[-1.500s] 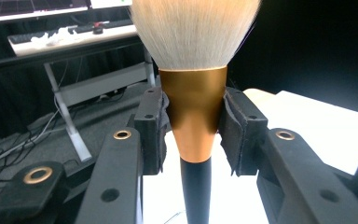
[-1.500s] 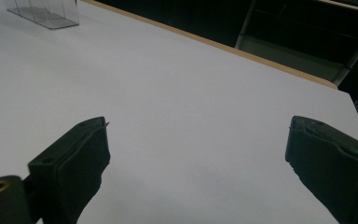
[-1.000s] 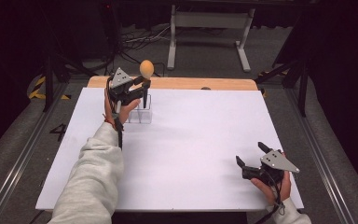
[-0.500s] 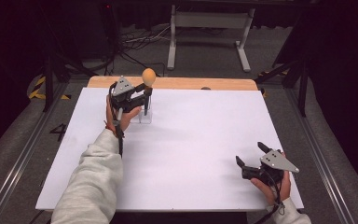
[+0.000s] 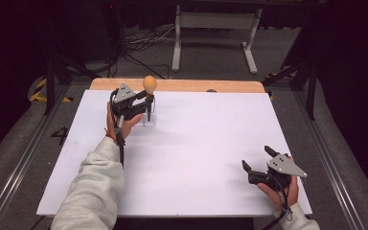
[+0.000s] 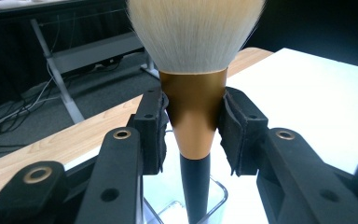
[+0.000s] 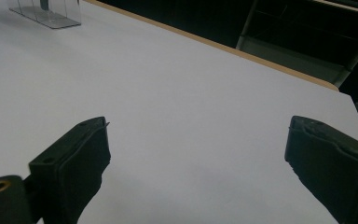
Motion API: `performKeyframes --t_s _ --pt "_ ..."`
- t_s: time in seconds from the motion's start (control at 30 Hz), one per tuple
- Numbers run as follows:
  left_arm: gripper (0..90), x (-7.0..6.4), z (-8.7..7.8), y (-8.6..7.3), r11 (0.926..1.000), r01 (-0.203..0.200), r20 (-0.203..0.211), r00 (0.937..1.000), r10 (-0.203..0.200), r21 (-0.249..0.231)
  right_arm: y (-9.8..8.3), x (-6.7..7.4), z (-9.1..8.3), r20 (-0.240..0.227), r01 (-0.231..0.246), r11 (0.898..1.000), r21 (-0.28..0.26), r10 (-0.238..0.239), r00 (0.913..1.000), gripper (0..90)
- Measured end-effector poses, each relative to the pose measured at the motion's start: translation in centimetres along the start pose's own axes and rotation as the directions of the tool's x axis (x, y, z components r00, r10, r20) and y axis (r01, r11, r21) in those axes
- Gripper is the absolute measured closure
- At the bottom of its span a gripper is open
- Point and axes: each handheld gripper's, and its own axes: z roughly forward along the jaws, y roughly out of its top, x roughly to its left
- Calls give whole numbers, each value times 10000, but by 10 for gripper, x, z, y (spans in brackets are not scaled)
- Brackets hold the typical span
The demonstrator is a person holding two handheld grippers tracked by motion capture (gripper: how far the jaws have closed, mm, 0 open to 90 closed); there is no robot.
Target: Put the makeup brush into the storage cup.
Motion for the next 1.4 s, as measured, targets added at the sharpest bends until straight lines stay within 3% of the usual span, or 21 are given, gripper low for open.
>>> performKeyframes --t_s 1.03,1.4 --pt "622 -3 1 1 9999 -163 46 9999 163 46 0 0 0 -37 -9 10000 5 9 10000 74" --pt "434 -2 -12 4 9994 -259 -41 9997 258 -247 0 0 0 -70 32 10000 13 -32 10000 74"
